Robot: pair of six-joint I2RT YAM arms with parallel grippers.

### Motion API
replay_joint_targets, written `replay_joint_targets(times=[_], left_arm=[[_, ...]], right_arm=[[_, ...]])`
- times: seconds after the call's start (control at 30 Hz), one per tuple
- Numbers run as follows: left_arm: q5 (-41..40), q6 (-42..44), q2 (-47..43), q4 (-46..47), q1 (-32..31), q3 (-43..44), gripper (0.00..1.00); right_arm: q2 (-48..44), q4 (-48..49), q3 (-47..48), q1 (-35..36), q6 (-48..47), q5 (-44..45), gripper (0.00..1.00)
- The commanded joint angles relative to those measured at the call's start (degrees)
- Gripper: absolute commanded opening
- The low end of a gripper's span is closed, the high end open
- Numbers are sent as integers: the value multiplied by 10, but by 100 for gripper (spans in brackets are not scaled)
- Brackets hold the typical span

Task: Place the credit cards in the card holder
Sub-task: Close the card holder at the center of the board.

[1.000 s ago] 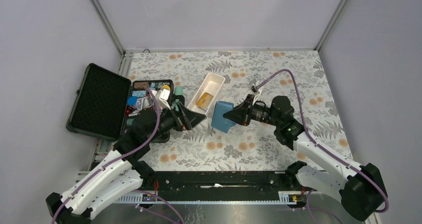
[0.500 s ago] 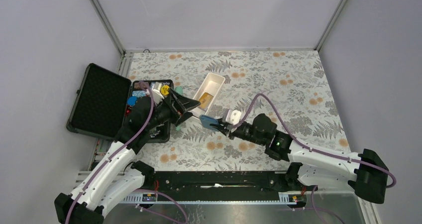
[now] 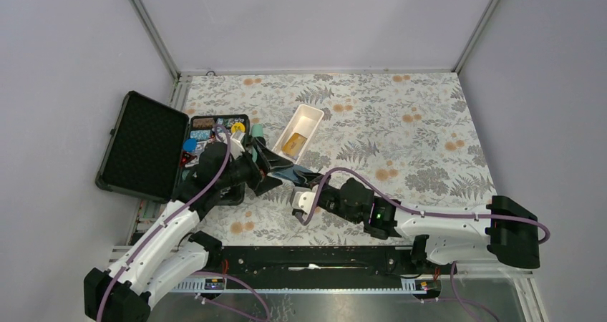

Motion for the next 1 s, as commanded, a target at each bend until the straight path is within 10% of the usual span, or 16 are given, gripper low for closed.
replay_joint_targets(times=[0.0, 0.27, 0.43, 0.7, 0.97], left_arm=[[37, 20, -2, -12, 3, -5, 98], [69, 7, 8, 54, 2, -3, 46], [65, -13, -4, 115, 3, -22, 0], [-43, 47, -55, 190, 2, -27, 0], [-74, 192, -110, 285, 0, -68, 0]], right_arm=[[3, 89, 29, 20, -89, 65, 0], [38, 126, 23, 43, -113, 93, 0], [42, 154, 7, 52, -113, 120, 20], [-46, 94, 1, 53, 116, 190, 78], [-118, -60, 11, -55, 448, 84, 93]])
